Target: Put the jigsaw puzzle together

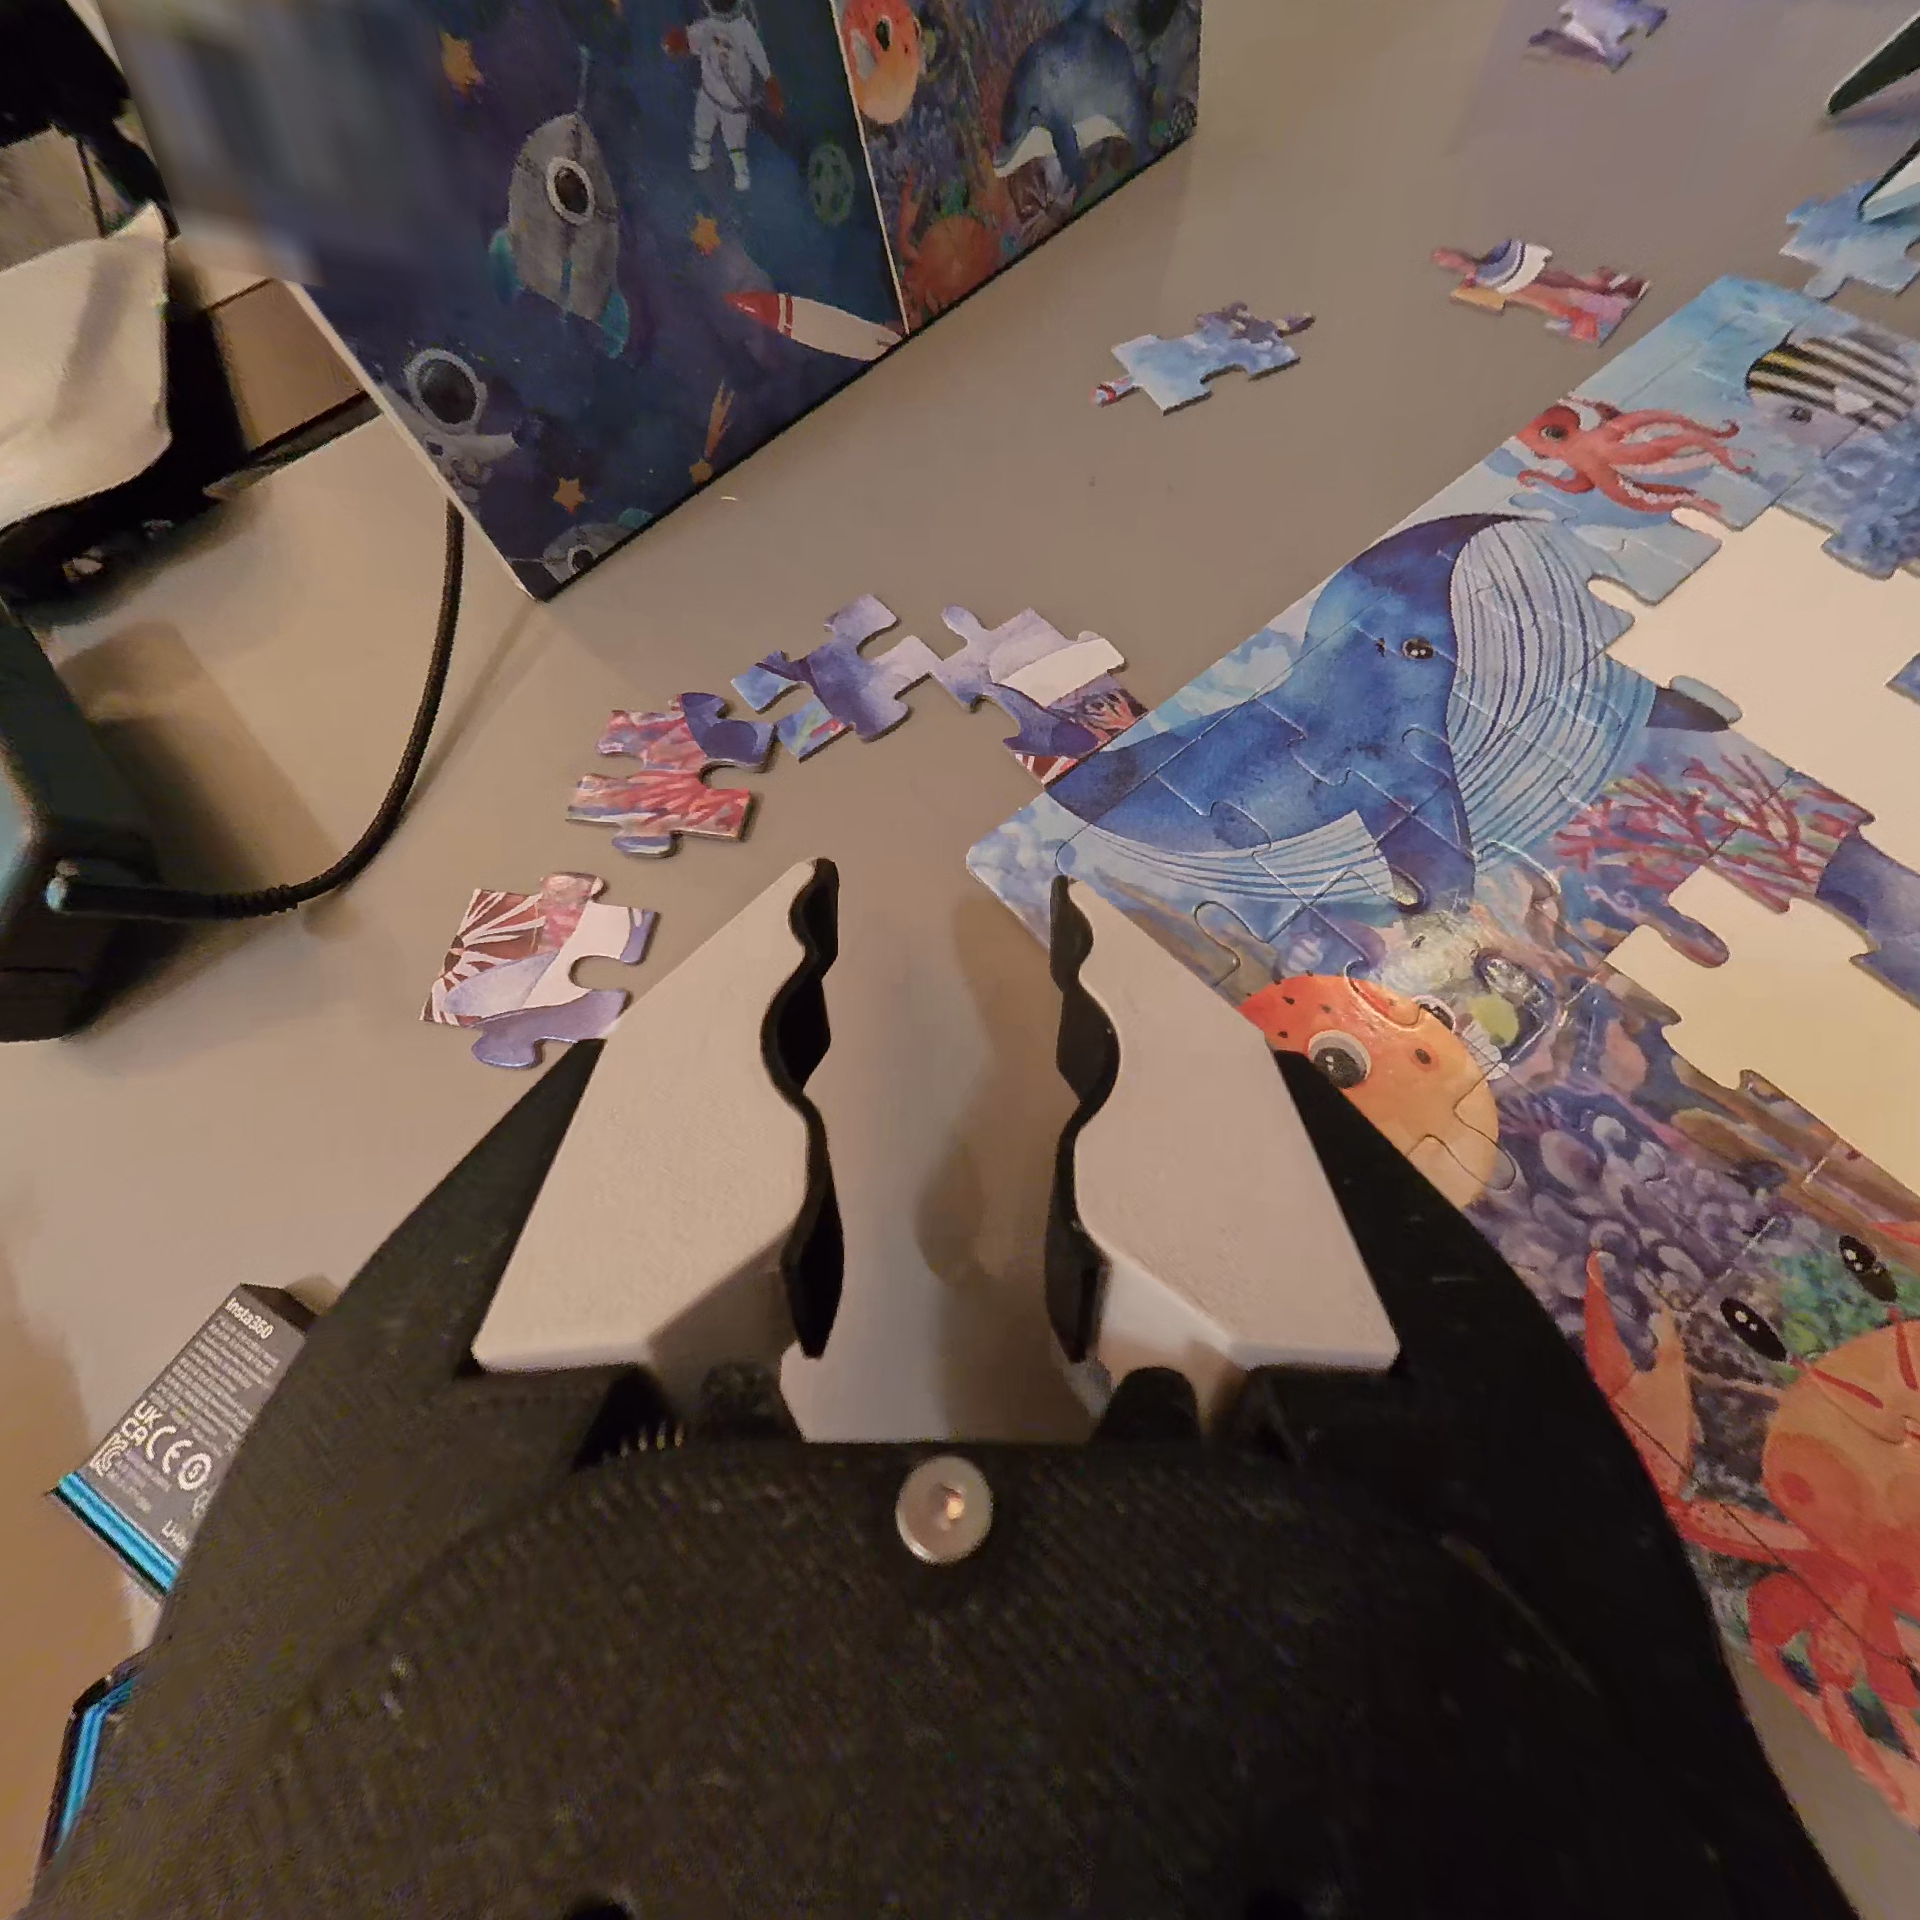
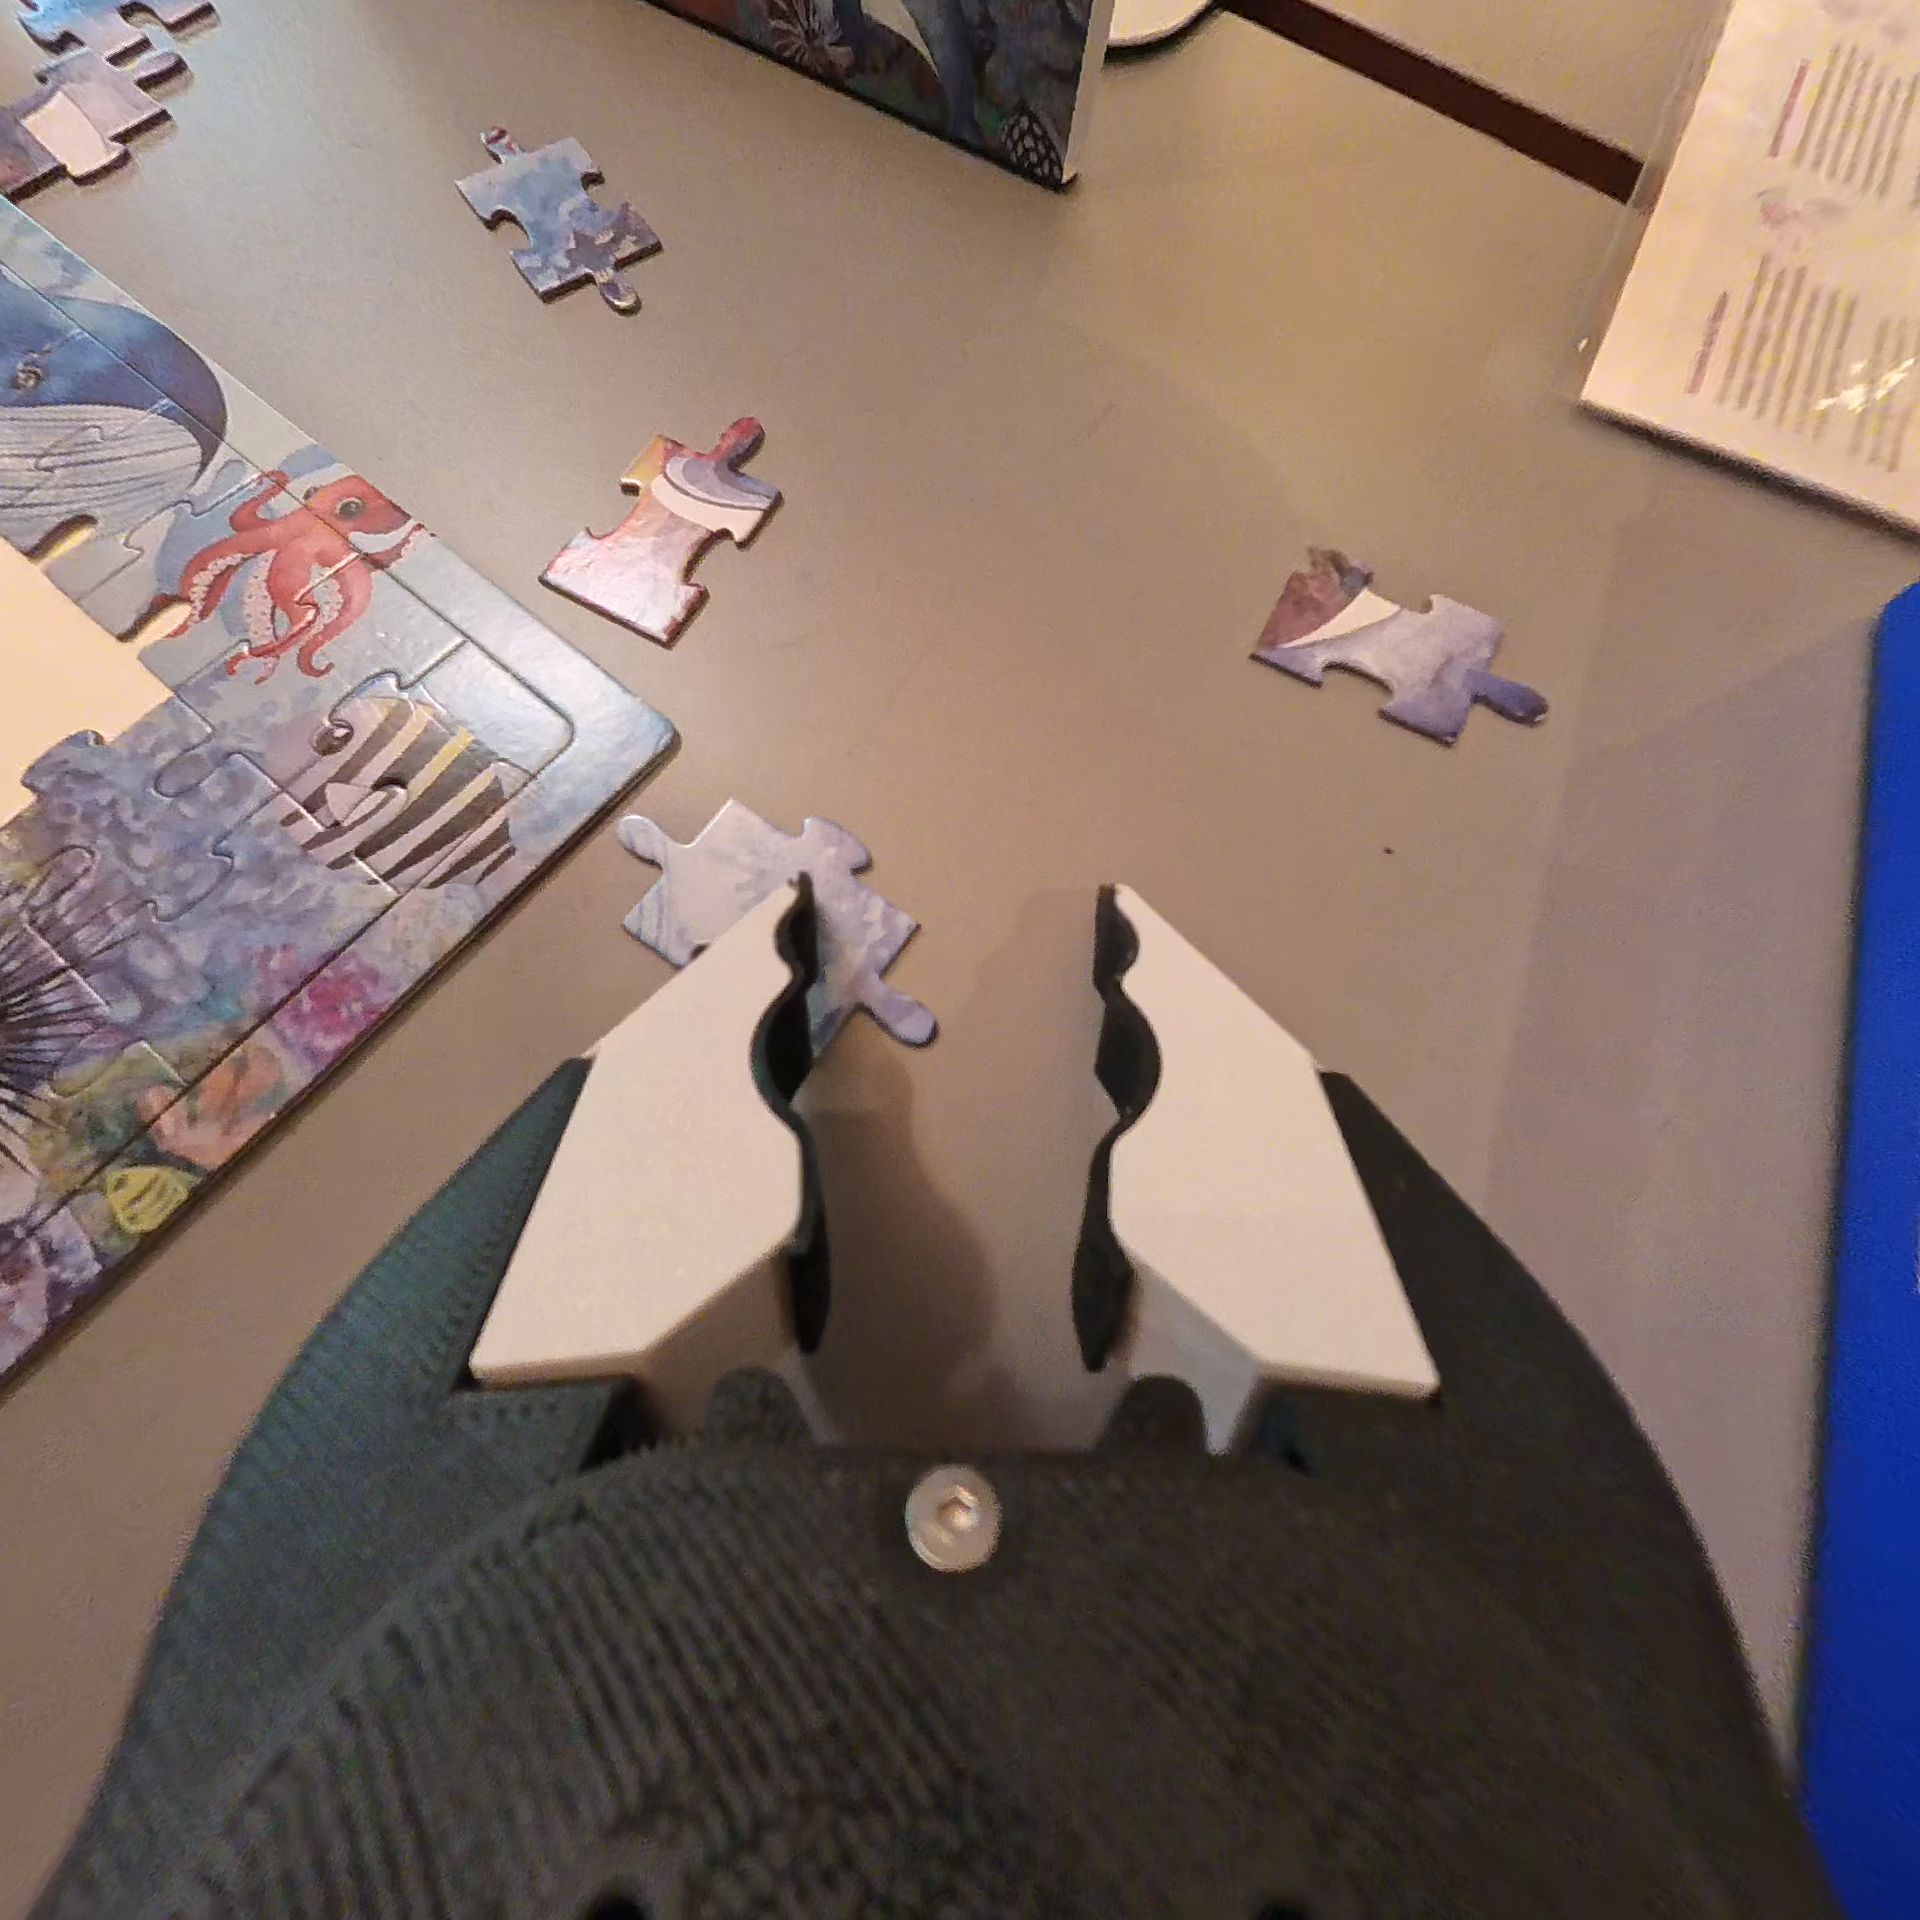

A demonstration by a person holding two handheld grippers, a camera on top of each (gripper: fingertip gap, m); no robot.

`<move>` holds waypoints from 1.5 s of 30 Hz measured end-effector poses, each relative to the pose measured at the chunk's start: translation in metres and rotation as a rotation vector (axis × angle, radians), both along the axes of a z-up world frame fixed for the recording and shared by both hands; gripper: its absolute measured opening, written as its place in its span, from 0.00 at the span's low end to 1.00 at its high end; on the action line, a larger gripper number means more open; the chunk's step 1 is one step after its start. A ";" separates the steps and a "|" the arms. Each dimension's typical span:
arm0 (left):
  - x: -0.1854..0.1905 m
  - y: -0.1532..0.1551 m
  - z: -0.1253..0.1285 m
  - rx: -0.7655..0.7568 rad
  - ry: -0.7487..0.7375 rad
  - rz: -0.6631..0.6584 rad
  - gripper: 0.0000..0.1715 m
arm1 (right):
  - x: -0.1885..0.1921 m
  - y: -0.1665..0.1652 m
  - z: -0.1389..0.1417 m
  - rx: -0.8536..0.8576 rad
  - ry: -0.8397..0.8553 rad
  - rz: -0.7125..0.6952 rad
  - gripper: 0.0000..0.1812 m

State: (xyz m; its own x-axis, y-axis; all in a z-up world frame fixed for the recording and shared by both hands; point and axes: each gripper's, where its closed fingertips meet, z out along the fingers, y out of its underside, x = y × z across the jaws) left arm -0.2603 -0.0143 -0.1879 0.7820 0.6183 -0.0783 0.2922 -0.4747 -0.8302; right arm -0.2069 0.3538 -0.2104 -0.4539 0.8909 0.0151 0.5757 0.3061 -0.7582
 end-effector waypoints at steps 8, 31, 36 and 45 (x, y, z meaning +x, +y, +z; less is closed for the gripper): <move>-0.007 -0.019 0.021 0.066 0.088 0.053 0.20 | -0.010 0.013 0.034 0.063 0.212 -0.060 0.20; -0.030 -0.092 0.044 0.116 0.176 0.228 0.05 | -0.017 0.033 0.032 0.089 0.250 -0.143 0.14; -0.028 -0.081 0.037 0.110 0.152 0.193 0.06 | -0.020 0.040 0.035 0.063 0.255 -0.201 0.18; -0.025 -0.067 0.037 0.167 0.116 0.155 0.08 | -0.066 0.041 0.022 -0.115 0.107 -0.299 0.51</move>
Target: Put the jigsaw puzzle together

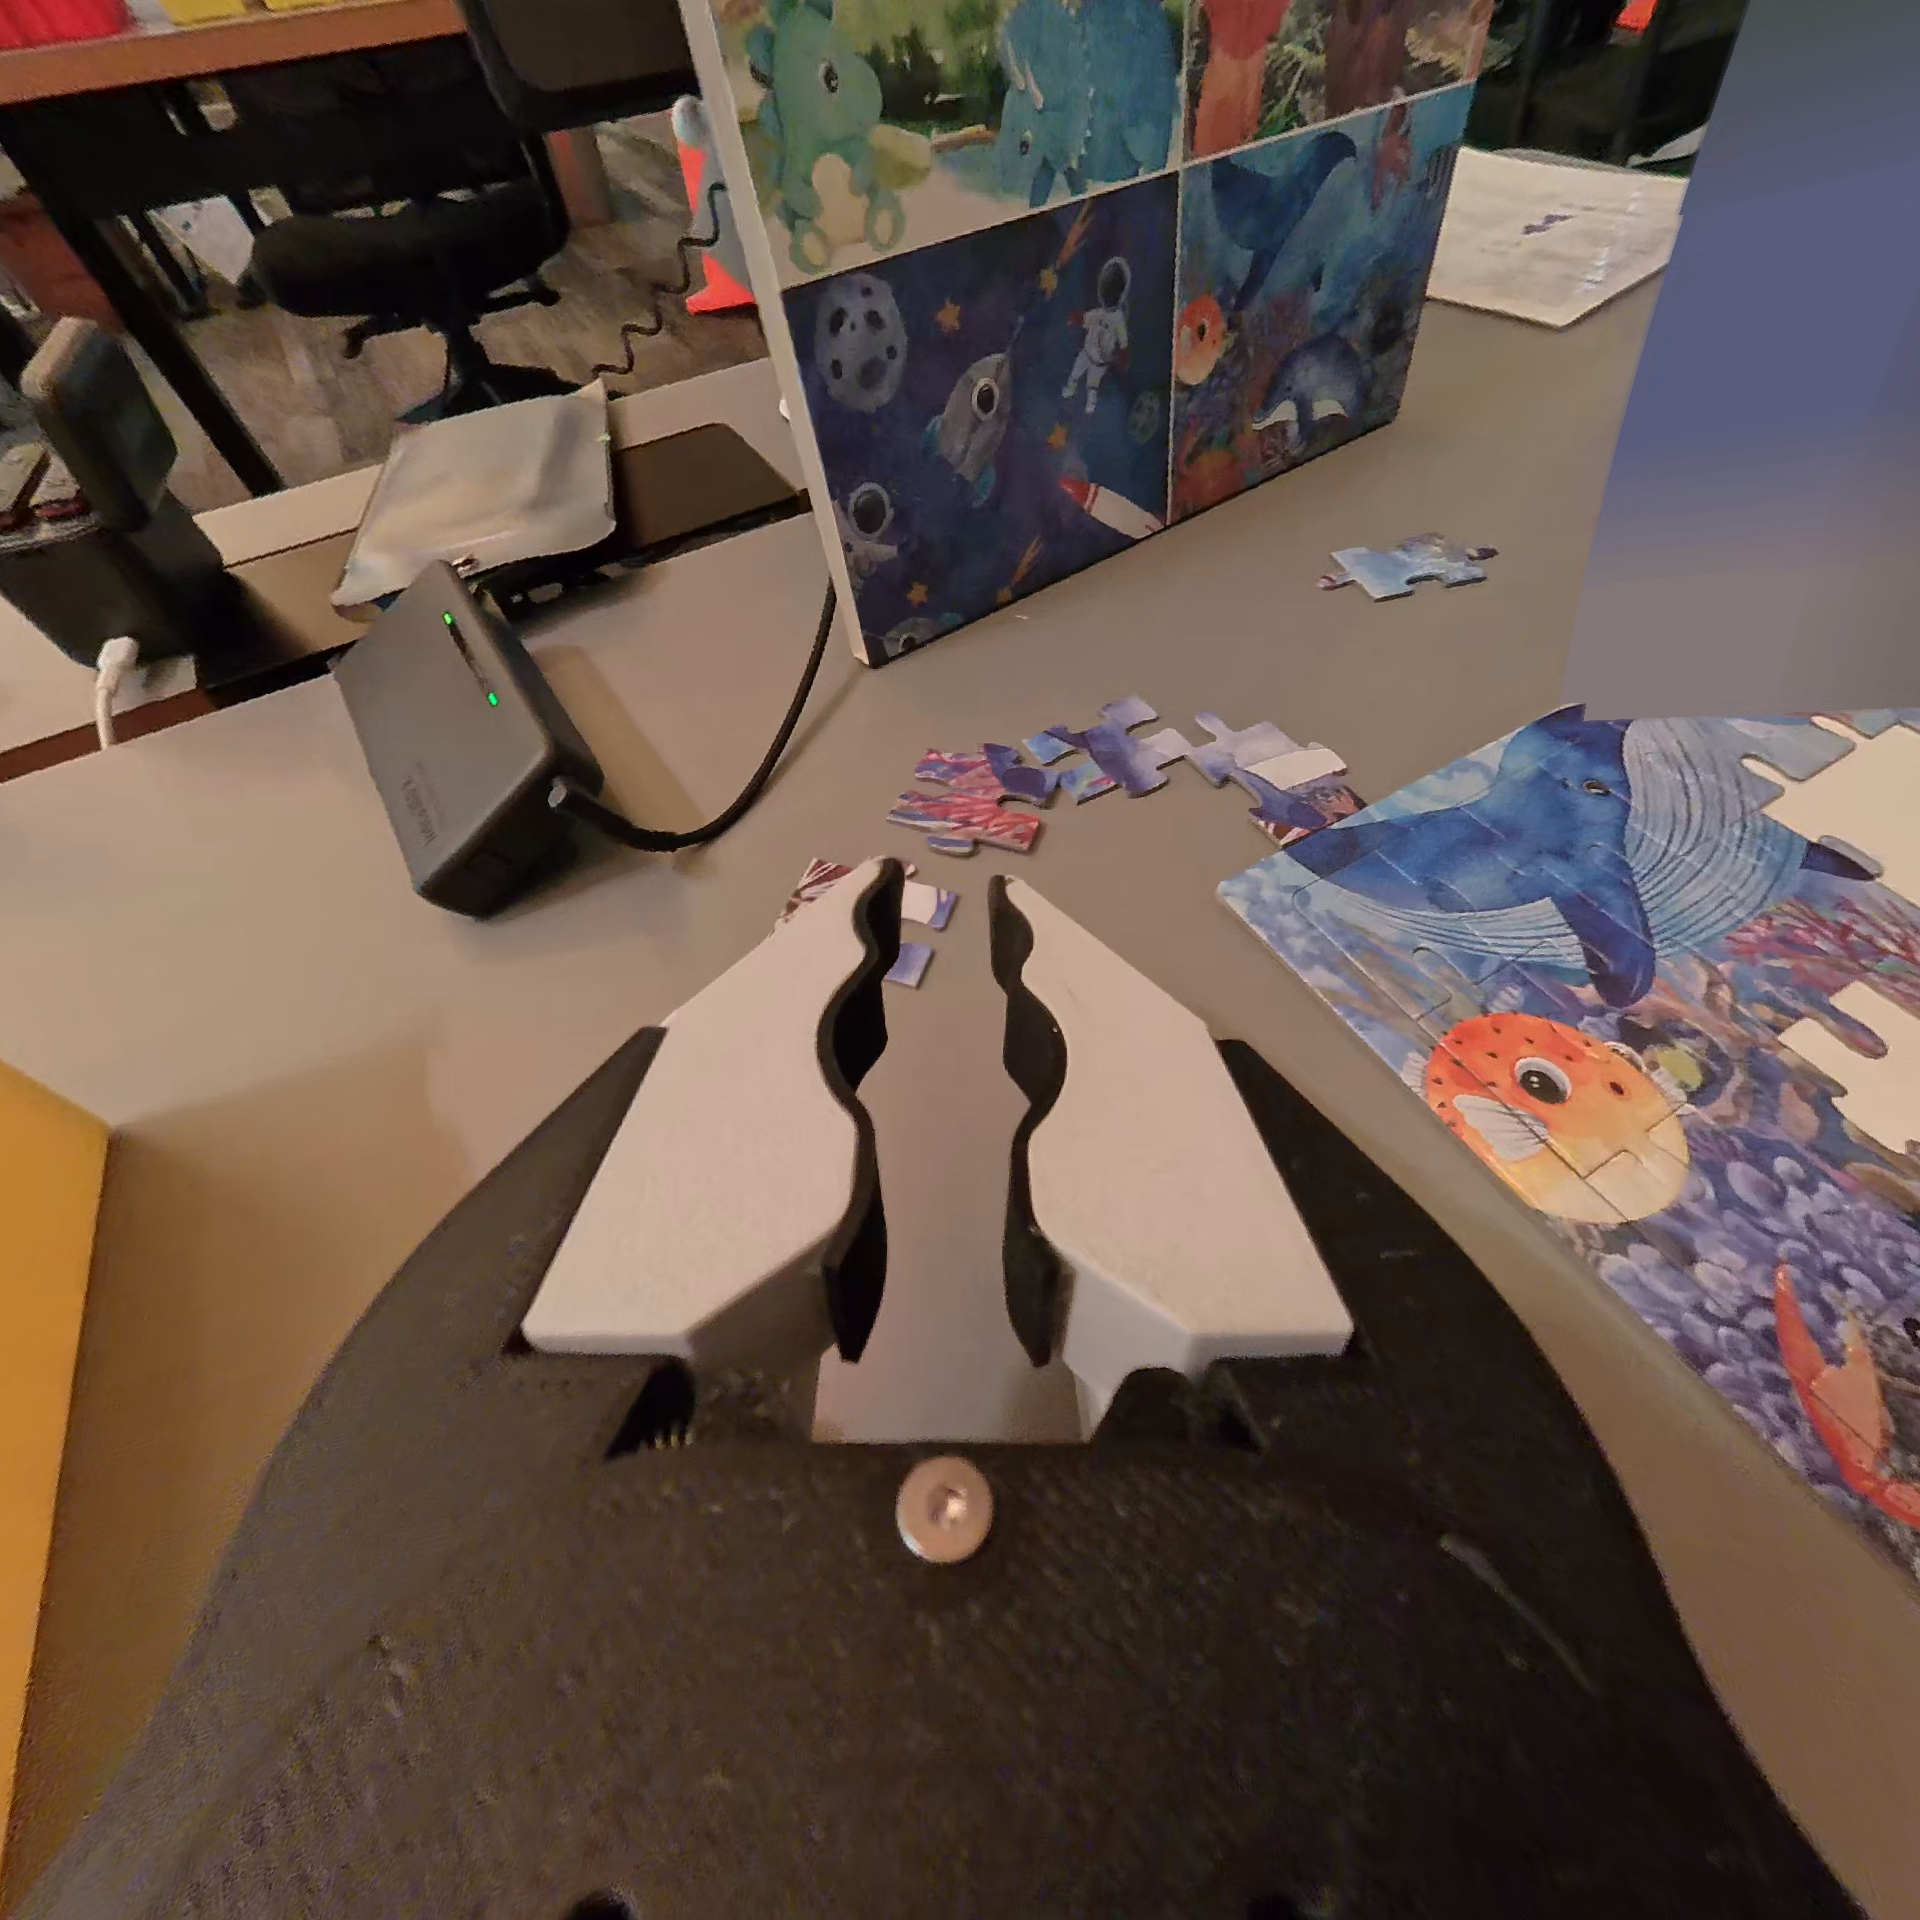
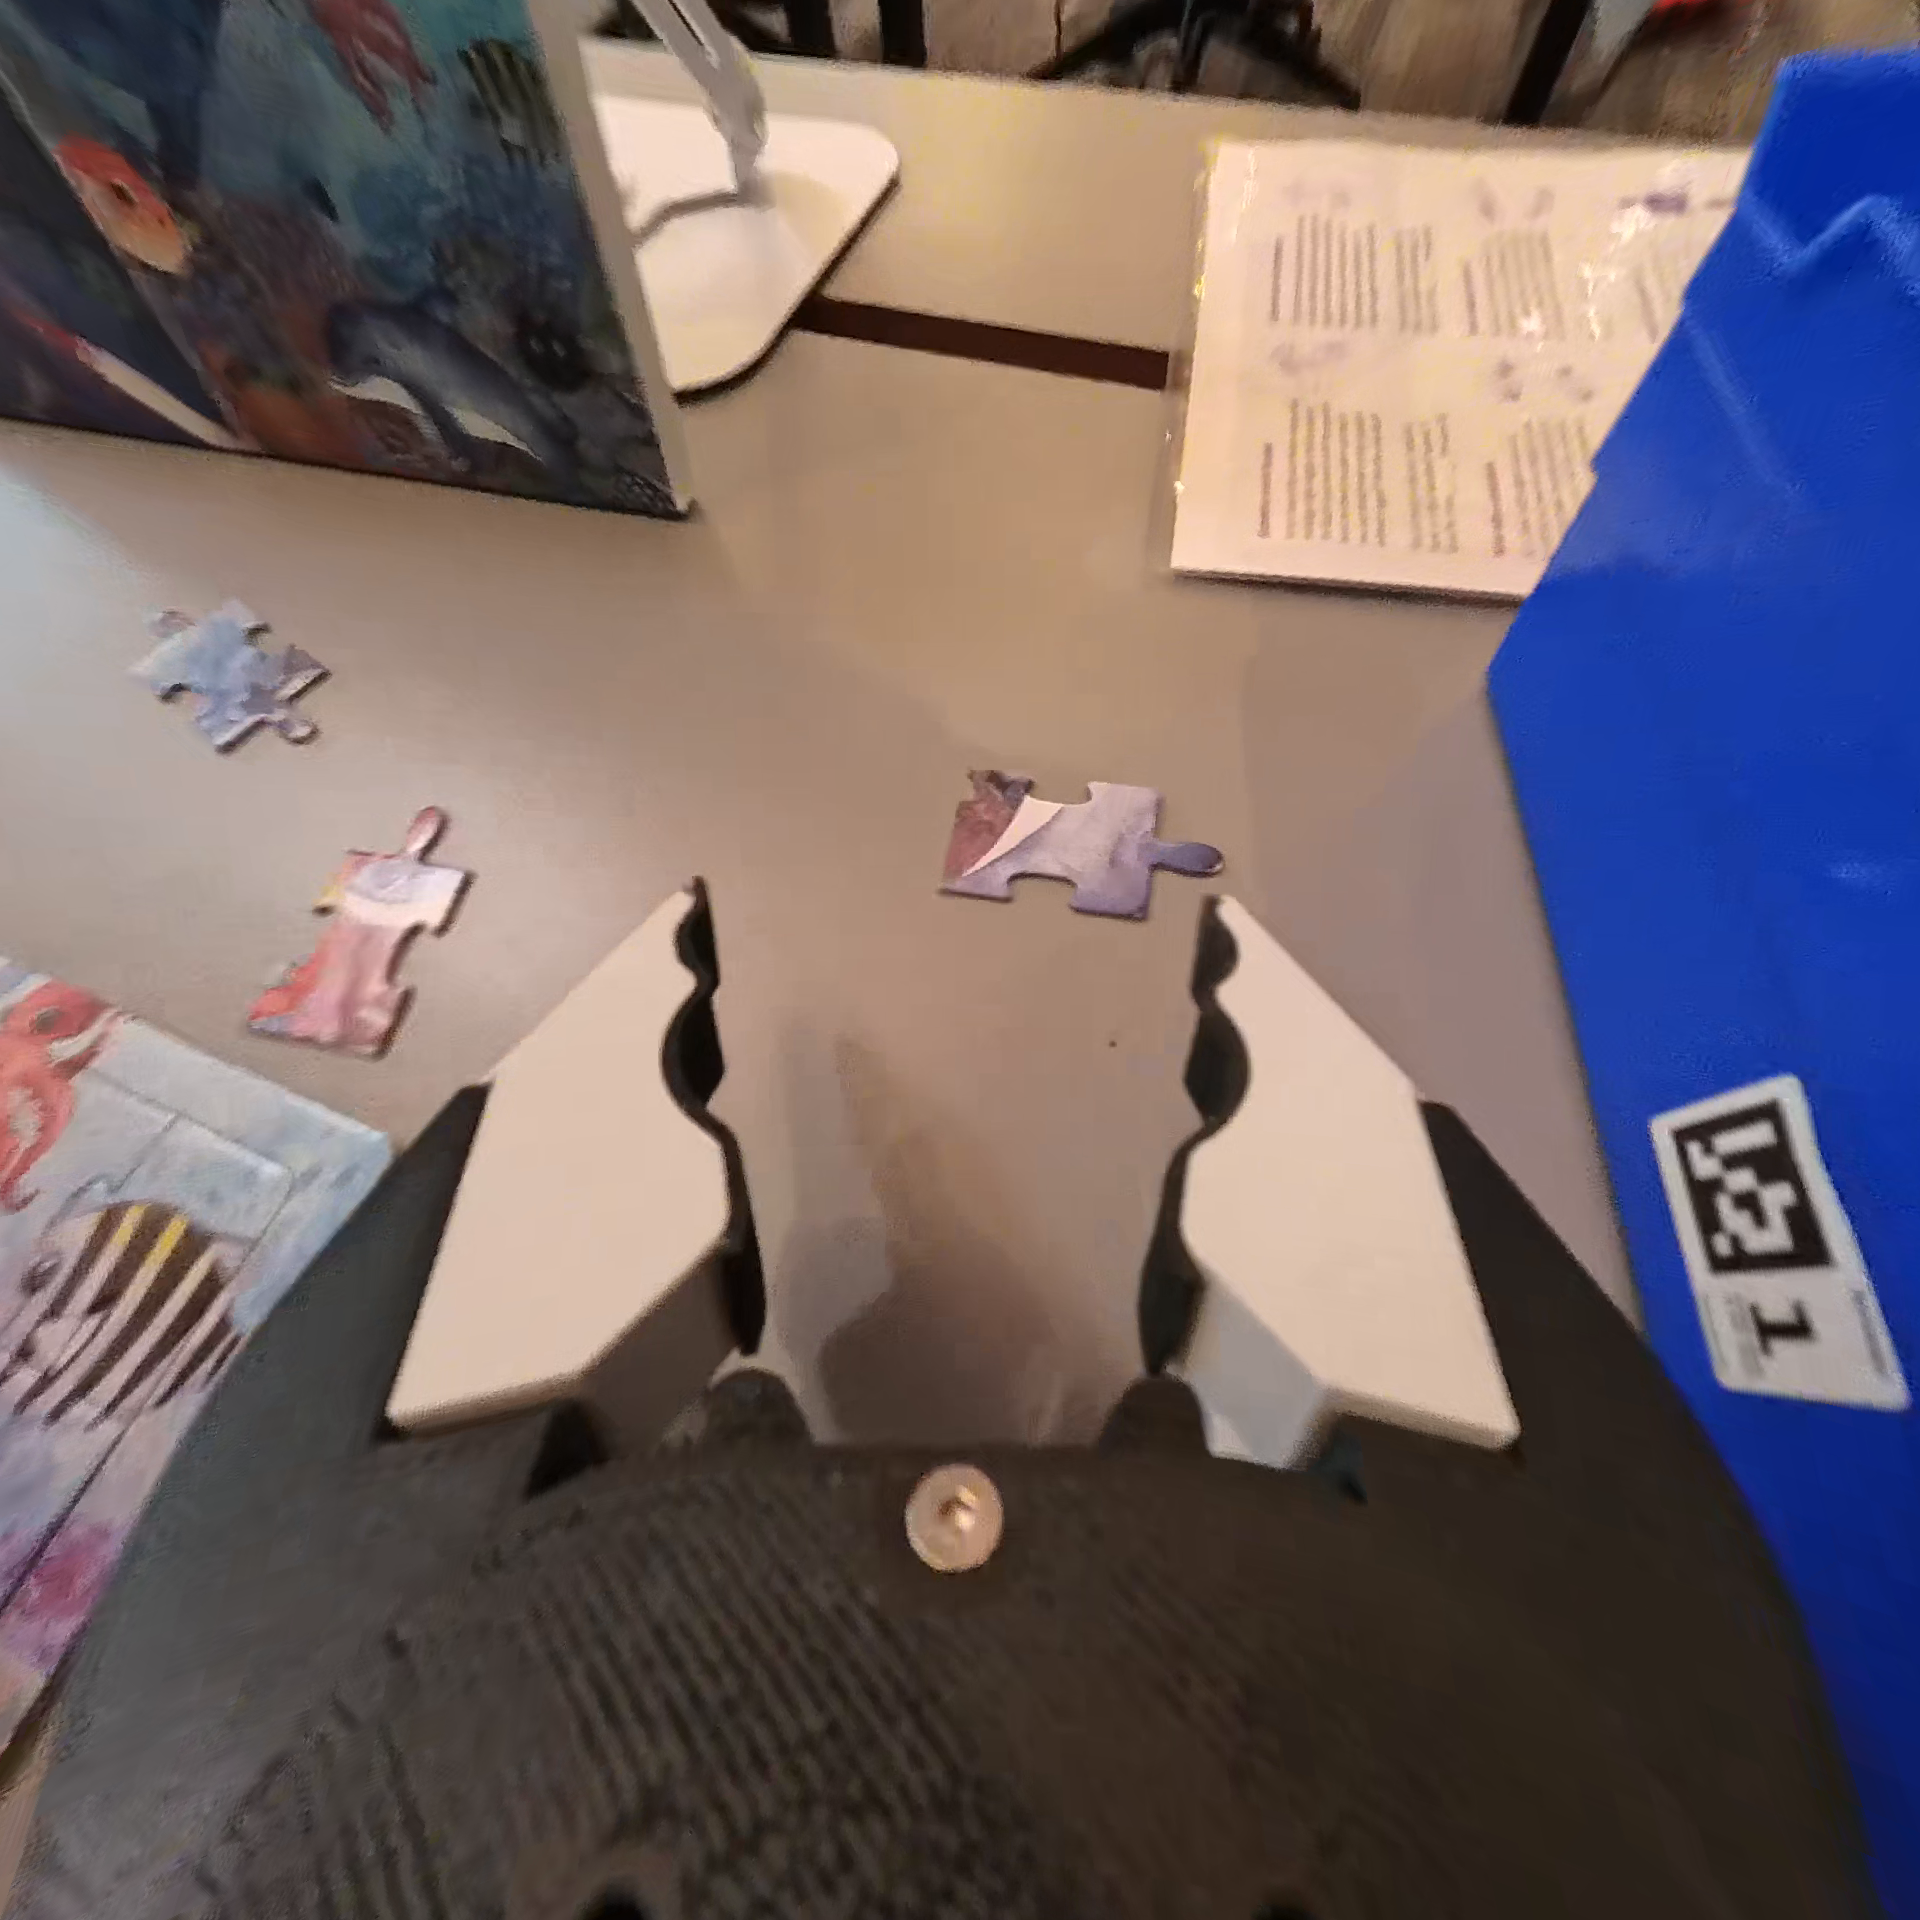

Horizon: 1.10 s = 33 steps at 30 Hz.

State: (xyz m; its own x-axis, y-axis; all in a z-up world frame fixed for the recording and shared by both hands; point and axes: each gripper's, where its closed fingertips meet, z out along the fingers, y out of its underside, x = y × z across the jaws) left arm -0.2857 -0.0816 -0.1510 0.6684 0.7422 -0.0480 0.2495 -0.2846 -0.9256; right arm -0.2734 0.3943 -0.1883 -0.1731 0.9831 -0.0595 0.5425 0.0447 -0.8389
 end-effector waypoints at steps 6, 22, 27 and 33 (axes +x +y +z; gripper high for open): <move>0.003 0.007 -0.004 -0.072 0.027 -0.013 0.08 | -0.029 0.025 -0.024 0.020 -0.143 -0.093 0.53; 0.005 0.008 -0.006 -0.071 0.018 -0.026 0.09 | -0.017 0.001 -0.012 0.041 -0.068 0.042 0.24; 0.008 0.011 -0.004 -0.065 0.027 -0.038 0.09 | 0.002 -0.046 0.029 -0.064 0.075 0.256 0.24; 0.008 0.015 -0.011 -0.085 0.016 -0.050 0.09 | 0.061 -0.130 0.056 0.101 0.136 0.675 0.24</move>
